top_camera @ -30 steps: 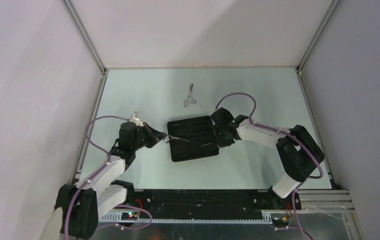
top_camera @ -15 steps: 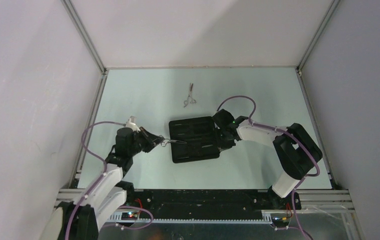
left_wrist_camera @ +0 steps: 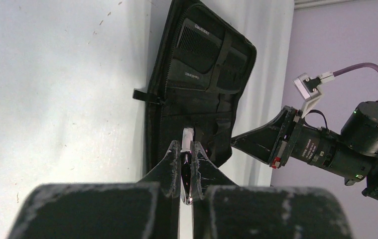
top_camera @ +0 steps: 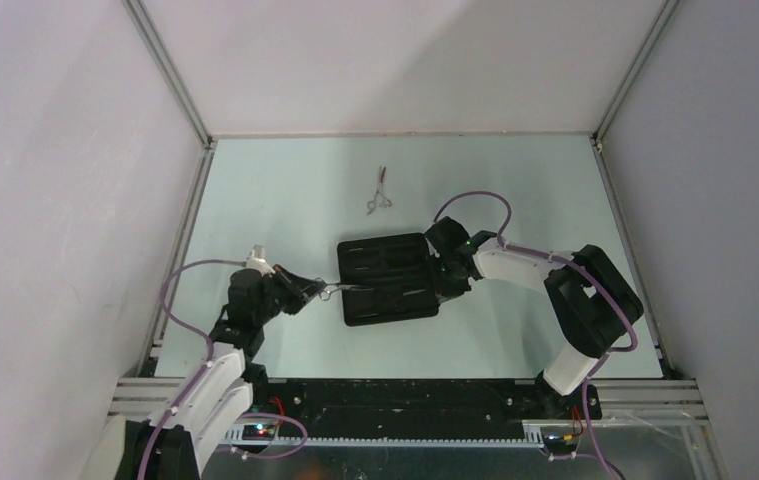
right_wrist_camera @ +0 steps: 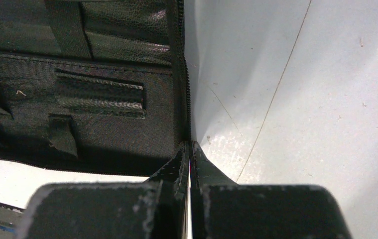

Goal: Sort the hair-cutting tools
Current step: Pick up the scissors from the center of the board, then place the scissors in the hairdressing tool bag.

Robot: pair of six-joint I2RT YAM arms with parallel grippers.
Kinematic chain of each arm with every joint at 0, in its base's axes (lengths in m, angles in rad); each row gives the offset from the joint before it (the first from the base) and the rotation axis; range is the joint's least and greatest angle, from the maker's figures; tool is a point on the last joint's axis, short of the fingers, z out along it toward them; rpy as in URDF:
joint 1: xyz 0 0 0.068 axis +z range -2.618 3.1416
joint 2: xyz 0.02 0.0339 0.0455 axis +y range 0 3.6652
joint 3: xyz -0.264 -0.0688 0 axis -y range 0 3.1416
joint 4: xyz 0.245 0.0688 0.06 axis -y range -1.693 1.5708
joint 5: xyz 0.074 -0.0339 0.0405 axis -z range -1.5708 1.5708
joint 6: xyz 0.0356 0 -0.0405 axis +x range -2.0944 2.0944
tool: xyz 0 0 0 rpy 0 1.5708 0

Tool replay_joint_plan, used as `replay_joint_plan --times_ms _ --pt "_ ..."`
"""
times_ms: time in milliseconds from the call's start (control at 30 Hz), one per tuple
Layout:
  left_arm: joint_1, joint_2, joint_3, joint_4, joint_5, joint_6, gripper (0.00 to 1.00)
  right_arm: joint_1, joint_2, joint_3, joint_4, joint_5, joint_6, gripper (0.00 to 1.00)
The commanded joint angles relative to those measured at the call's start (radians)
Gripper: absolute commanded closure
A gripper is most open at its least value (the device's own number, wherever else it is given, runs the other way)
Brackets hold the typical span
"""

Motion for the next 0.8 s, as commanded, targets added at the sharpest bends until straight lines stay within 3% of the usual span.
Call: replay_joint_plan --times_ms 0,100,333,767 --pt "-0.002 0.05 -0.052 0.082 0.075 -0.059 1.0 0.001 0.055 -0.007 0.007 -0.032 -0.014 1.0" --pt "-0.002 0.04 -0.073 0.082 0.09 -0.073 1.0 -0.003 0.056 -0.008 0.007 -0.039 -0.015 1.0" --pt "-0.002 -0.098 -0.068 -0.086 0.058 -0.053 1.0 -0.013 0.056 -0.019 0.019 -0.056 -0.016 1.0" --pt "-0.001 -0.076 -0.077 -0.149 0.089 -0.051 1.0 -0.028 0.049 -0.034 0.038 -0.08 -0.02 1.0"
